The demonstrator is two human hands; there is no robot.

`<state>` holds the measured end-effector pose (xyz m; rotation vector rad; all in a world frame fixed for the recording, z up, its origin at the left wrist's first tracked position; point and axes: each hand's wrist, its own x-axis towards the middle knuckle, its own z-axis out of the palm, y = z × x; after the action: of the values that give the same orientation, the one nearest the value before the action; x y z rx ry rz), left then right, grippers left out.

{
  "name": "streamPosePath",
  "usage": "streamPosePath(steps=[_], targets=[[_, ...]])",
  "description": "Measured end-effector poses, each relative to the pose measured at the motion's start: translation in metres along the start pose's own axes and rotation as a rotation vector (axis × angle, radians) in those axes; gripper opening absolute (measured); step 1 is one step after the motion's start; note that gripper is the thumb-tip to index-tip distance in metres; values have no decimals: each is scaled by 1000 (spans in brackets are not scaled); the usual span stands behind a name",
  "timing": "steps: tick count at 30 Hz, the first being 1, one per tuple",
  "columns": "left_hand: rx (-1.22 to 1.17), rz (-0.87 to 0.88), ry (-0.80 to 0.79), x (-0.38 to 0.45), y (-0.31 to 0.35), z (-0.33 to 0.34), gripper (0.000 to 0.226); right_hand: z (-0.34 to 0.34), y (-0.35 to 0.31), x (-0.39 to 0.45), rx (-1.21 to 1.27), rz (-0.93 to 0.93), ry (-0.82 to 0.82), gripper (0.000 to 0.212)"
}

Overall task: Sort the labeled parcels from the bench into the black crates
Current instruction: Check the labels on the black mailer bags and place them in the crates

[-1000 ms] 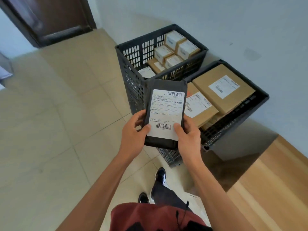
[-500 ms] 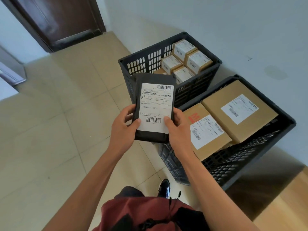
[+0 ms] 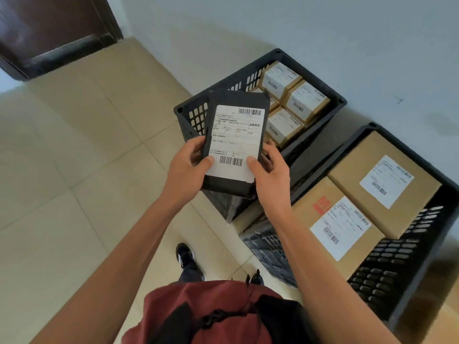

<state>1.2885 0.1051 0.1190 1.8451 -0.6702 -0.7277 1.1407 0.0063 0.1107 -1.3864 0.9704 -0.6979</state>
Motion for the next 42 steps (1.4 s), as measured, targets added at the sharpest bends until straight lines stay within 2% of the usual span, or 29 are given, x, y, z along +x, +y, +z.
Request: streamPosePath(steps=[5,8,11,14,21,23,27,30,33,39,42], targets=[[68,75,-193,81,13,-23,37,25,-14,41,69,21,122,31],[79,122,-304,119,24,-17,40,23,-19,61,77,40,216,35],[92,162,-388,149,37,-1,41,14,-23,81,84,41,290,30],[101,177,-436,177,43,17,42,2,-25,101,86,51,349,20],[138,103,-496,224,39,47,42,-14,-20,142,50,122,439,14],[155,94,-538,236,34,54,40,-17,-15,150,31,158,438,27],[197,55,-634,257,16,66,44,-21,-6,159,-77,260,346,75],[256,33,-734,269,2,71,44,-15,2,160,-189,341,362,90],[357,39,-847,278,-11,72,43,2,1,160,-282,428,394,92],[417,31,-1102,274,-28,67,72,33,0,151,-414,542,498,84],[425,46,-1231,271,-36,66,74,45,-5,150,-486,616,523,84]])
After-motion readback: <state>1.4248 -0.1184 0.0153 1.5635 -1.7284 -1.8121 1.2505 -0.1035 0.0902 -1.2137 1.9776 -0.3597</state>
